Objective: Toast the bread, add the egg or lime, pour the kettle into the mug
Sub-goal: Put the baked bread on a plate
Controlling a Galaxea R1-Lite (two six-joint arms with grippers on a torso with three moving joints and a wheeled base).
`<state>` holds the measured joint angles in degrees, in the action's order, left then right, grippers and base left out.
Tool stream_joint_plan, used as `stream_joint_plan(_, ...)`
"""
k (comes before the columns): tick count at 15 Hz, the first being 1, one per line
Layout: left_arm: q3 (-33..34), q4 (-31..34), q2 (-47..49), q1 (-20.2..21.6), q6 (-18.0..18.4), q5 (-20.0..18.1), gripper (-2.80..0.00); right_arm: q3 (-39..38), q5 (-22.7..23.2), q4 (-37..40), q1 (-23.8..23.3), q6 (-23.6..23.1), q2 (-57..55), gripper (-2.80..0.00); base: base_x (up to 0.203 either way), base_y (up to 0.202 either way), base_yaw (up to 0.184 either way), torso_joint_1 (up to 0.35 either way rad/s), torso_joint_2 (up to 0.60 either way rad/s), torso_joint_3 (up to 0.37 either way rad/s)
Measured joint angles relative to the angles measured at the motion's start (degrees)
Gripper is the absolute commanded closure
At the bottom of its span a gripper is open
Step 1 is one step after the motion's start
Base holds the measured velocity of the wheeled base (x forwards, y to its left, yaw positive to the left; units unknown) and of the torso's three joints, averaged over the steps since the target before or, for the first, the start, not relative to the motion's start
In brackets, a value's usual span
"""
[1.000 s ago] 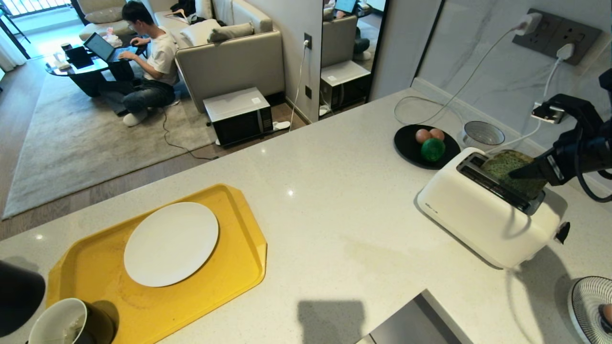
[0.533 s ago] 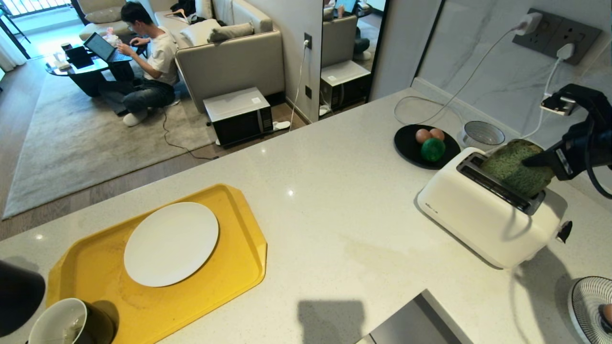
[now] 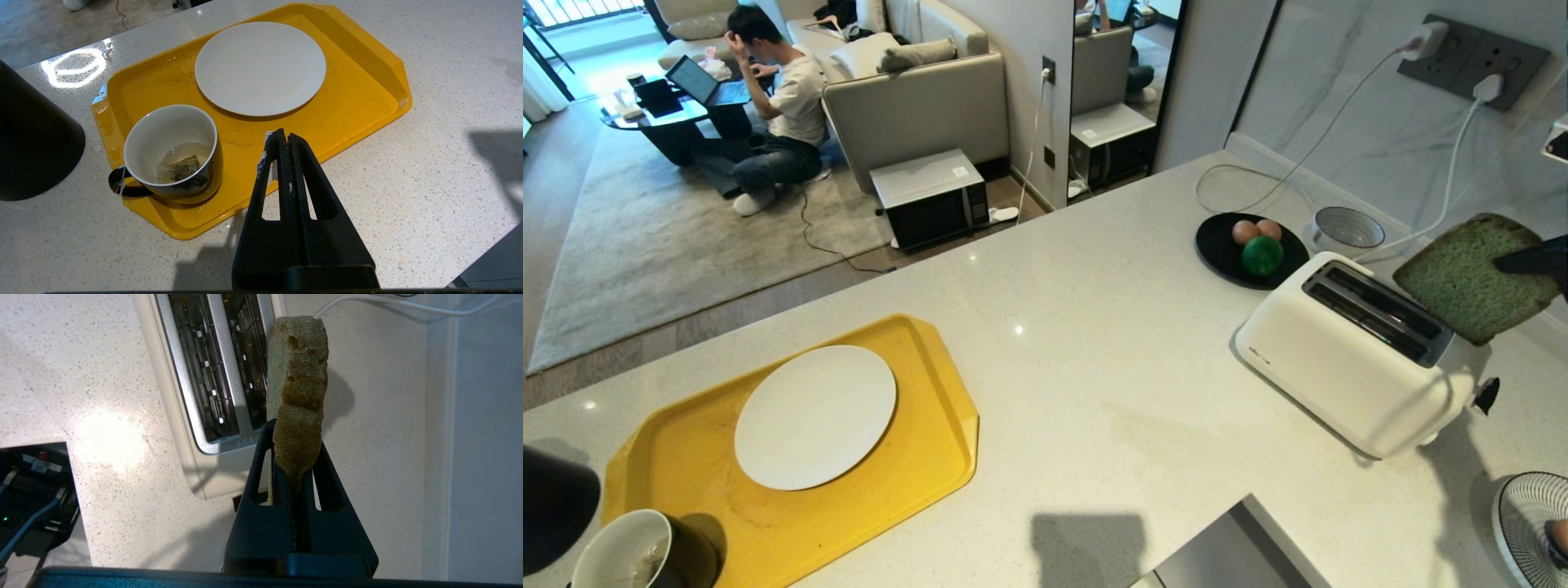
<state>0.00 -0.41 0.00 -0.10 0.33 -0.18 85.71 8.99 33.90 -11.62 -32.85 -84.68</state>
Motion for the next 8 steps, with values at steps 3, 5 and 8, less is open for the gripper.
stream_joint_plan(3, 0.0, 0.0, 0.0, 0.0, 0.0, 0.0, 0.00, -2.4, 0.0, 0.0, 0.0, 3.0, 4.0, 0.00, 0.000, 0.000, 0.000, 0.000, 0.00, 0.000)
stream_joint_plan(5, 0.0, 0.0, 0.0, 0.0, 0.0, 0.0, 0.00, -3.3, -0.1, 0.0, -0.2, 3.8, 5.9, 0.00, 0.000, 0.000, 0.000, 0.000, 0.00, 0.000)
stream_joint_plan(8, 0.0, 0.0, 0.0, 0.0, 0.0, 0.0, 0.00, -3.0, -0.1, -0.3, -0.7, 3.9, 7.4, 0.00, 0.000, 0.000, 0.000, 0.000, 0.00, 0.000)
